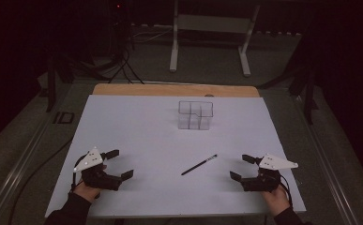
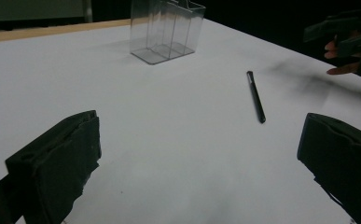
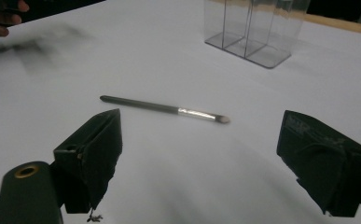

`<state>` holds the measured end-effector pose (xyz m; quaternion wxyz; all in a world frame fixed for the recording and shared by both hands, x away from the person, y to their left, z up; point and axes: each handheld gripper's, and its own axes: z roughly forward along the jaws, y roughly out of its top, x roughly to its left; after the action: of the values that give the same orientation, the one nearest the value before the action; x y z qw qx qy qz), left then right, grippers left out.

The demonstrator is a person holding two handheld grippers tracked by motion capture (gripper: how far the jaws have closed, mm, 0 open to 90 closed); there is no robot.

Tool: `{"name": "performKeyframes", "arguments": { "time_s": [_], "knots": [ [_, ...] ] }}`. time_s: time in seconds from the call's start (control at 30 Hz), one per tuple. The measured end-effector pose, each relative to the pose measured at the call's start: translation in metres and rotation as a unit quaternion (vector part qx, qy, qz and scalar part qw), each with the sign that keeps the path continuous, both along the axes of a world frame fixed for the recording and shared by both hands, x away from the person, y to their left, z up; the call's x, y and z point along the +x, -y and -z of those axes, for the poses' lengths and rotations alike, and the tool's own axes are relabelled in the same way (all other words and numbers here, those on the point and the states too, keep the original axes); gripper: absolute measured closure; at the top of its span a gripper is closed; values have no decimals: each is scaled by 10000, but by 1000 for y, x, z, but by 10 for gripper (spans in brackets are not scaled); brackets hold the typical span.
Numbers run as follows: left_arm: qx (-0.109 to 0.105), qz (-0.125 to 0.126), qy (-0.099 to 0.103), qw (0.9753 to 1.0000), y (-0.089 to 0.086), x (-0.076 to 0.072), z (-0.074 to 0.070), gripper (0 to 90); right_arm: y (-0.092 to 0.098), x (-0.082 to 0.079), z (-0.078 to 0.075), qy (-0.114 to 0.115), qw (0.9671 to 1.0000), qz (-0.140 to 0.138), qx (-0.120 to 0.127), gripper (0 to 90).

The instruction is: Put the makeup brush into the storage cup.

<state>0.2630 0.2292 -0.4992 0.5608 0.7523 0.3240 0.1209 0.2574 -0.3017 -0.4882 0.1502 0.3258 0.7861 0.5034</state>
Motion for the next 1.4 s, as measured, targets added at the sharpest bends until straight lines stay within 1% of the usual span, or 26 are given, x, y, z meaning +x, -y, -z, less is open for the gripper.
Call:
{"name": "performKeyframes", "arguments": {
  "time_s": [0.07, 0.2, 0.33, 0.47, 0.53, 0.57, 0.67, 0.77, 0.83, 0.9, 0.93, 1.0, 1.03, 1.07, 1.13, 1.2, 1.23, 1.3, 1.37, 1.4],
  "knots": [
    [-19, -13, 4, 10000, 0, 0, 0, 8, -1, 0, -1, 30, 10000, -21, -45, 144],
    [-16, -13, -10, 10000, 0, 0, 0, 8, -1, 0, -2, 160, 9997, -69, -148, 153],
    [-49, 26, -58, 10000, 0, 1, 1, 8, -3, 0, -1, 193, 9994, -157, -221, 163],
    [-31, 35, -41, 10000, 0, 1, 0, 8, -6, 0, -1, 231, 9991, -185, -312, 164],
    [-25, 28, -29, 10000, 0, 0, 0, 8, -6, 0, 0, 183, 9992, -204, -300, 164],
    [-30, 28, -28, 10000, 0, 0, 0, 8, -6, 1, 1, 152, 9991, -192, -337, 164],
    [-30, 35, -31, 10000, 0, 1, 0, 8, -6, 2, 2, -24, 9991, -150, -397, 164],
    [-22, 58, -60, 10000, 0, 1, 1, 8, -8, 2, 2, -7, 9986, -243, -464, 184],
    [-31, 53, -67, 10000, 1, 1, 0, 8, -9, 2, 2, -93, 9986, -223, -480, 194],
    [-64, 38, -63, 10000, 0, 1, 0, 8, -9, 3, 1, -144, 9980, -217, -580, 200],
    [-81, 26, -67, 9999, 1, 1, 0, 8, -9, 4, 0, -195, 9976, -206, -626, 201],
    [-89, 17, -62, 9999, 1, 1, 0, 8, -9, 8, -1, -401, 9974, -169, -573, 202],
    [-89, 19, -69, 9999, 1, 1, 0, 8, -10, 11, -1, -535, 9965, -177, -617, 202],
    [-70, 22, -65, 10000, 1, 1, 0, 8, -10, 13, -1, -579, 9959, -224, -660, 200],
    [-75, 26, -59, 10000, 1, 1, 0, 8, -12, 17, -2, -691, 9932, -365, -867, 187],
    [-82, 6, -47, 10000, 1, 1, 0, 8, -14, 21, -3, -764, 9896, -499, -1109, 173],
    [-92, 2, -46, 9999, 1, 2, 0, 8, -14, 23, -3, -799, 9887, -515, -1160, 171],
    [-106, -6, -42, 9999, 0, 2, -1, 8, -14, 29, -4, -1022, 9860, -621, -1164, 171],
    [-91, 1, -38, 10000, 0, 2, -1, 8, -13, 34, -6, -1060, 9845, -705, -1209, 171],
    [-88, 5, -35, 10000, 1, 2, -1, 8, -13, 36, -6, -1139, 9828, -768, -1234, 171]
  ]
}}
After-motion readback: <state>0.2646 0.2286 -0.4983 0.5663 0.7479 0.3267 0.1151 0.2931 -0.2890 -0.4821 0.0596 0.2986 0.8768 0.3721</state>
